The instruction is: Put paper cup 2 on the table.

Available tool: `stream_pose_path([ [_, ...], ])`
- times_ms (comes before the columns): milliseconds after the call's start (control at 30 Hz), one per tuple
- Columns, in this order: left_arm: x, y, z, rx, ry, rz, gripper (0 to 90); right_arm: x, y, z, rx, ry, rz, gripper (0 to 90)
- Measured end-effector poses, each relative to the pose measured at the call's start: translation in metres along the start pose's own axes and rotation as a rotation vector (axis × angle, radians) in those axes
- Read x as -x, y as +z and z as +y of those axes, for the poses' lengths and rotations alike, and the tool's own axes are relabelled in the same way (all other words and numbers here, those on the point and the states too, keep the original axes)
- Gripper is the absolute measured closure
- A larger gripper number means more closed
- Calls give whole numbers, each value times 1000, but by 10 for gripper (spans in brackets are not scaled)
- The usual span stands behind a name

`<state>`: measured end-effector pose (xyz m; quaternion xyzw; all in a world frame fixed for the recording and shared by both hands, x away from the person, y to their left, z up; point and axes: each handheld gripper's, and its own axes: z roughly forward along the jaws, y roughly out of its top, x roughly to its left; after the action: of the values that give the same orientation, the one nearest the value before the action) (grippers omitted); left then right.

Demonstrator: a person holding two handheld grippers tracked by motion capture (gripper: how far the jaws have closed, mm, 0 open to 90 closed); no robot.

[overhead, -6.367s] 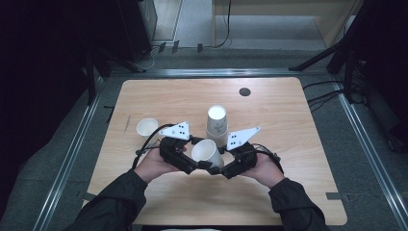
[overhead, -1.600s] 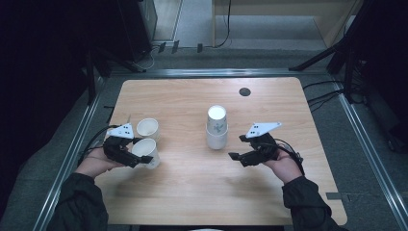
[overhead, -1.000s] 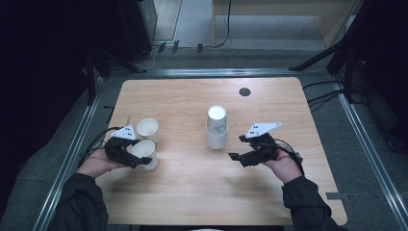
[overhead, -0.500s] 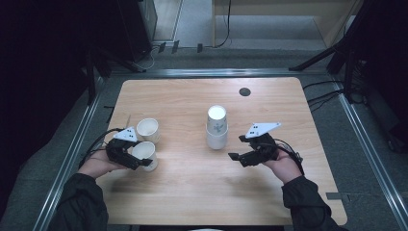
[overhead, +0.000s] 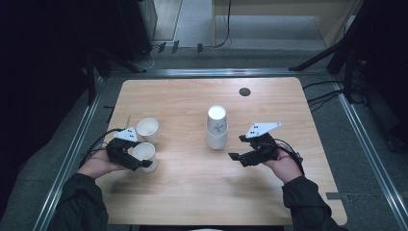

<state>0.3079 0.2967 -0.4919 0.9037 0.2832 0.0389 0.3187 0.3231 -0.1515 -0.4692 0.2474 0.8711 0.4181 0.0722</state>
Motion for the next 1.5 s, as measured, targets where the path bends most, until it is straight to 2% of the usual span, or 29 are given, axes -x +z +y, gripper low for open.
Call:
stream_pose_path([
  [400,3,-3,1,14,14,-3,165,1,-2,0,5,-4,-3,238],
  [633,4,-7,2,29,8,-5,163,0,-2,0,5,-5,-4,238],
  [700,5,-9,4,40,-7,-3,150,0,-2,0,4,-5,-5,238],
  [900,8,-18,10,61,5,12,141,0,-2,1,7,-12,-6,238],
  [1000,9,-23,13,77,-2,12,140,0,-2,1,5,-17,-5,238],
  [1100,9,-27,17,79,-29,13,140,0,-1,1,2,-16,-2,238],
  [1300,15,-36,27,123,-19,28,140,-1,-1,0,-2,-17,2,238],
  [1500,20,-40,41,145,-51,49,143,-1,-1,0,-5,-22,1,237],
])
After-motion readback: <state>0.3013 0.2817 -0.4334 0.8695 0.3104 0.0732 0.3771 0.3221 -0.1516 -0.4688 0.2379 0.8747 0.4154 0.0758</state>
